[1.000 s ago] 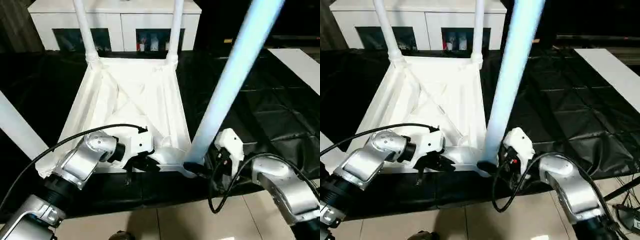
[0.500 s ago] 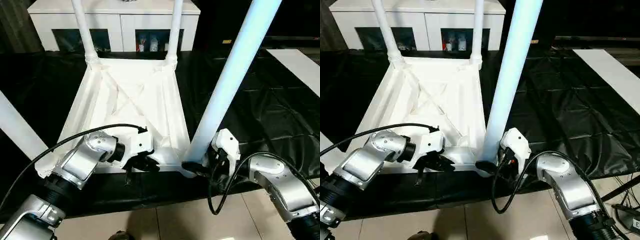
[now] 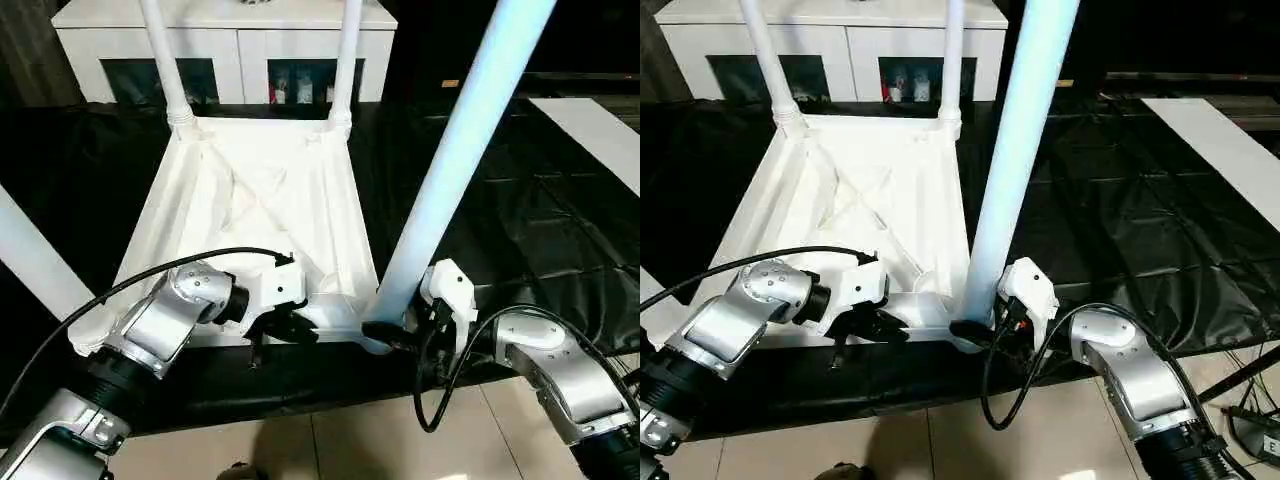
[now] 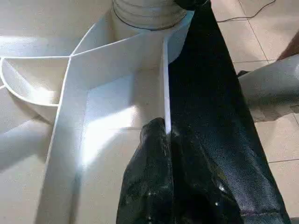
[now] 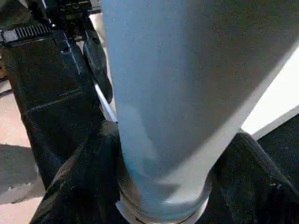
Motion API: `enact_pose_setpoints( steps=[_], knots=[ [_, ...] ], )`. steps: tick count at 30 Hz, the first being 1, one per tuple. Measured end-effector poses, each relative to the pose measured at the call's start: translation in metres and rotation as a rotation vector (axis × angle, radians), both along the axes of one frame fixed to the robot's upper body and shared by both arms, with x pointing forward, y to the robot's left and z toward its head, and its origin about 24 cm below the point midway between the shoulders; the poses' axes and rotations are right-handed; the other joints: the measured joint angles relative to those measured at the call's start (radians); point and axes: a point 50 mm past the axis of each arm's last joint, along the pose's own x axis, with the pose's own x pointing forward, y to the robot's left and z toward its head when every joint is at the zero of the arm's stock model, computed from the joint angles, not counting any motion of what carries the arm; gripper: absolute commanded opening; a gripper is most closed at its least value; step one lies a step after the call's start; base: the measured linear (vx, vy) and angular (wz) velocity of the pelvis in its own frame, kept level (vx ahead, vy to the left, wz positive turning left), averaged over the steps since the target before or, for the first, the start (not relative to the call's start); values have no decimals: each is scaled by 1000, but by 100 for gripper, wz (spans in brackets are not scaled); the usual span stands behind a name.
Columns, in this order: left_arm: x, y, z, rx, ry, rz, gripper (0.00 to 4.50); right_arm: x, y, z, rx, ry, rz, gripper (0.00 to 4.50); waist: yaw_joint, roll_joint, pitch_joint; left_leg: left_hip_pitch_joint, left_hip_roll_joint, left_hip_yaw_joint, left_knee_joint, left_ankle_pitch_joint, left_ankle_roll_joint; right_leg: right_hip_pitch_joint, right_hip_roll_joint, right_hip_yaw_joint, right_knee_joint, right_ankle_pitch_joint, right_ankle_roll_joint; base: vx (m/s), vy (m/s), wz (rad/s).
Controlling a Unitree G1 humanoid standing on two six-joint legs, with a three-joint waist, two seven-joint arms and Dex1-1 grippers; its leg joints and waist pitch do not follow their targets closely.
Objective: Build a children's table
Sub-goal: Rotate leg to tighten
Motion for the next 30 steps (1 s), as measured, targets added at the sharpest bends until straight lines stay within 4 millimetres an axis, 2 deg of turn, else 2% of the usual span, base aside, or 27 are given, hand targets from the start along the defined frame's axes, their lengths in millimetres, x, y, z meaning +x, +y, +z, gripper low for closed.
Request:
enact_pose_setpoints(
  steps=[4, 7, 9, 12, 17, 18, 20, 23, 25, 27, 30],
  knots=[
    [0, 0, 0, 2, 5, 6, 0, 0, 1, -1, 8, 0, -7, 259, -3, -1, 0, 1, 0, 0, 0, 0, 0, 2, 0, 0, 0, 0, 0, 0, 0, 0],
    [4, -1, -2, -12, -5, 63, 0, 7, 7, -7, 45, -11, -102, 259, -18, -4, -2, 3, 1, 0, 0, 0, 0, 2, 1, -1, 0, 0, 0, 0, 0, 0],
    [14, -8, -5, -27, -28, 155, 0, 20, 12, -12, 86, -22, -284, 258, -28, -8, -3, 3, 1, 0, 1, 0, 0, 0, 1, -1, 1, 0, 0, -25, 2, -3],
    [23, -21, -7, -40, -52, 238, 0, 33, 17, -13, 95, -37, -460, 258, -45, -9, -2, 4, 1, -2, 2, 0, -1, -2, 0, -2, -2, -1, 1, -37, 5, -5],
    [38, -48, -13, -60, -70, 426, 0, 57, 35, -18, 147, -3, -786, 241, -49, -11, -2, 6, -1, -6, 3, 0, -1, -5, 0, -3, -5, -1, 1, 0, 0, 0],
    [41, -55, -14, -63, -74, 475, 0, 63, 39, -18, 170, 16, -864, 242, -50, -11, -1, 6, -1, -7, 3, 0, -1, -10, 0, -4, -8, -1, 1, -72, 11, -2],
    [43, -61, -16, -64, -78, 512, 0, 67, 40, -18, 191, 22, -927, 239, -51, -9, -1, 7, -1, -9, 0, 0, -1, -6, 1, -6, -19, -1, 2, -67, 17, -3],
    [49, -68, -17, -56, -104, 581, 0, 75, 49, -15, 218, 41, -1024, 223, -67, -7, 0, 7, -1, -12, 0, 0, -1, -2, 0, -11, -32, -1, 1, 0, 0, 0],
    [51, -73, -19, -58, -114, 600, 0, 79, 53, -16, 210, 42, -1049, 223, -73, -4, 1, 7, -3, -12, -1, -1, 0, 1, -2, -19, -42, -1, 1, 0, 0, 0],
    [52, -74, -20, -54, -133, 610, 0, 82, 56, -15, 204, 42, -1055, 223, -78, 0, 3, 7, -4, -12, -3, -1, 0, 3, -13, -33, -52, -1, 1, 0, 0, 0],
    [53, -74, -19, -51, -147, 604, 0, 81, 57, -15, 233, 37, -1062, 272, -80, 2, 6, 7, -7, -11, -13, -1, 0, 11, -21, -48, -64, -1, 1, 0, 0, 0]
  ],
)
